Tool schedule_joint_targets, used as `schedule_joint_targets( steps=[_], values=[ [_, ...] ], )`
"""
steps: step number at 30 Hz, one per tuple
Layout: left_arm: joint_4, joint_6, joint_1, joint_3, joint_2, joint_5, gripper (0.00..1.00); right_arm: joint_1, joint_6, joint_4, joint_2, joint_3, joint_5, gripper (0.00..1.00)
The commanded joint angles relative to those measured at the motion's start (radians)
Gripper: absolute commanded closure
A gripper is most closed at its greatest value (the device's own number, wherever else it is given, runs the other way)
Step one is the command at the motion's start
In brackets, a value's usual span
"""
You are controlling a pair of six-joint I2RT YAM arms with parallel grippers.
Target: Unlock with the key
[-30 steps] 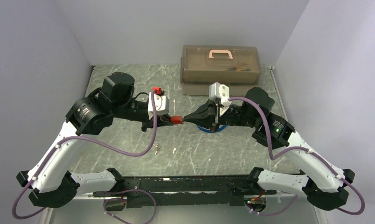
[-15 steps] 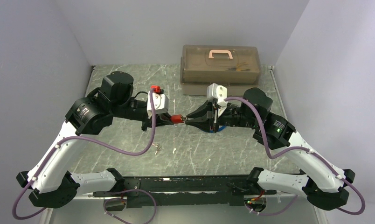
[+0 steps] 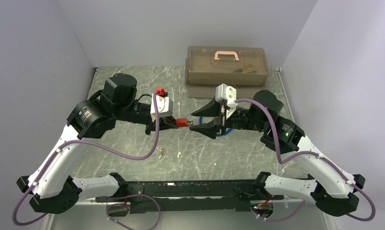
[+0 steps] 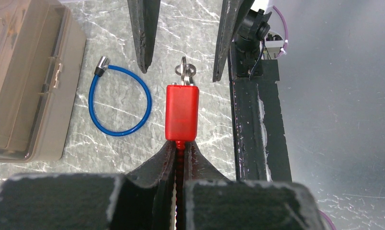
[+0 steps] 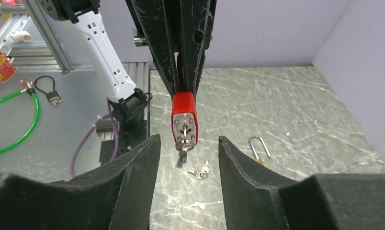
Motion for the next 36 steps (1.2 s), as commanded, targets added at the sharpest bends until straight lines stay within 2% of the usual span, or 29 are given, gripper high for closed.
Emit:
schedule_joint_targets(
  steps=[1,5,13,17,20,24,28,36],
  values=[
    [0.047,-0.003,0.005,0.011,-0.024,0.040,1.00,0.000,0.025,0.082,-0.005,0.021,-0.033,0.49],
    [0.047,-0.006,0.007,0.013,-0.026,0.038,1.00,0.000,0.015,0.066,0.011,0.030,-0.018,0.54],
    [0.054,-0.016,0.012,0.016,-0.027,0.046,1.00,0.000,-0.012,0.017,0.020,0.061,0.088,0.77],
    [0.056,-0.019,0.015,0.016,-0.025,0.048,1.00,0.001,-0.012,0.044,-0.007,0.041,0.119,0.81],
    [0.056,-0.022,0.016,0.016,-0.026,0.052,1.00,0.000,-0.016,0.049,-0.020,0.032,0.134,0.80],
    [0.059,-0.029,0.020,0.017,-0.026,0.059,1.00,0.000,-0.017,0.040,-0.027,0.032,0.154,0.64],
    [0.063,-0.034,0.024,0.019,-0.025,0.069,1.00,0.000,-0.016,0.044,-0.031,0.027,0.161,0.56],
    [0.067,-0.044,0.028,0.019,-0.026,0.078,1.00,0.000,-0.009,0.077,-0.025,0.018,0.176,0.55]
  ],
)
